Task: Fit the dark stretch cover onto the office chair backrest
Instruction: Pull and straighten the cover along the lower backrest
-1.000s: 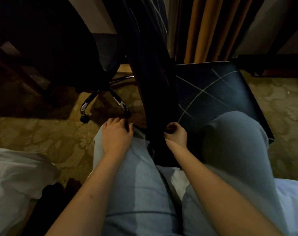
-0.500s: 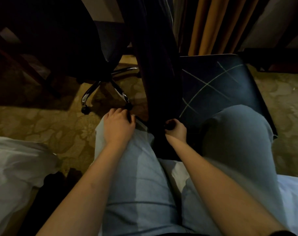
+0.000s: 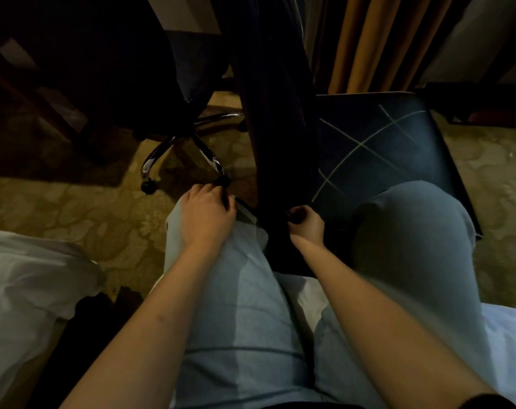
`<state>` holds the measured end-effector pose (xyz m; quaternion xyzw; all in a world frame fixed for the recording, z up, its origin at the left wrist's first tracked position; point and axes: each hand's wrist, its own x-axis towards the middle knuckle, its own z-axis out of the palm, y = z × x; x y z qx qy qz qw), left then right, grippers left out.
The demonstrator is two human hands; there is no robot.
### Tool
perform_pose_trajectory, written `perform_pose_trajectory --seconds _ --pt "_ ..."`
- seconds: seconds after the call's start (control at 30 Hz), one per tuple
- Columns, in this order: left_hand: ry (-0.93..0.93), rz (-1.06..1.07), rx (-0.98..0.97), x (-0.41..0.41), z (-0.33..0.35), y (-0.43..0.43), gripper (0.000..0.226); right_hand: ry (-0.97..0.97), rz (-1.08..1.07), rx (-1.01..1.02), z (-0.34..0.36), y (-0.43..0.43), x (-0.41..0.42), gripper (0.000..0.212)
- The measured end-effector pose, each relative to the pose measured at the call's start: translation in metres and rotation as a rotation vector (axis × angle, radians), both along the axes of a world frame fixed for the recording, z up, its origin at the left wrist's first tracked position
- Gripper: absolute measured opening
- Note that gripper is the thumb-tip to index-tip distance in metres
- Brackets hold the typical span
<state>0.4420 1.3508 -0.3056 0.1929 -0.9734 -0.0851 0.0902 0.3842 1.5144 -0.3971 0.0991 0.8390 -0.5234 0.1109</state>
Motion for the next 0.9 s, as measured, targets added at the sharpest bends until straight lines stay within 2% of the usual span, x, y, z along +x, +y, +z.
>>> perform_pose_trajectory --seconds 0.2,0.47,0.7,0.9 --pt "0.011 -0.014 0.004 -0.002 -0.001 0.000 0.035 -0.001 -0.014 0.000 0.001 -0.002 0.000 0.017" --pt "-0.002 -0.012 -0.009 0.002 0.000 0.002 0.036 0.087 -0.157 -0.202 0.018 0.002 -0.005 0.023" --pt "0.018 -0.035 0.002 -0.002 -0.002 -0.001 0.033 -0.023 0.011 -0.012 -0.014 -0.004 0.001 0.022" --pt "0.015 -0.012 -0.005 -0.001 -0.002 0.002 0.034 0.043 -0.091 -0.138 0.001 -0.002 -0.004 0.018"
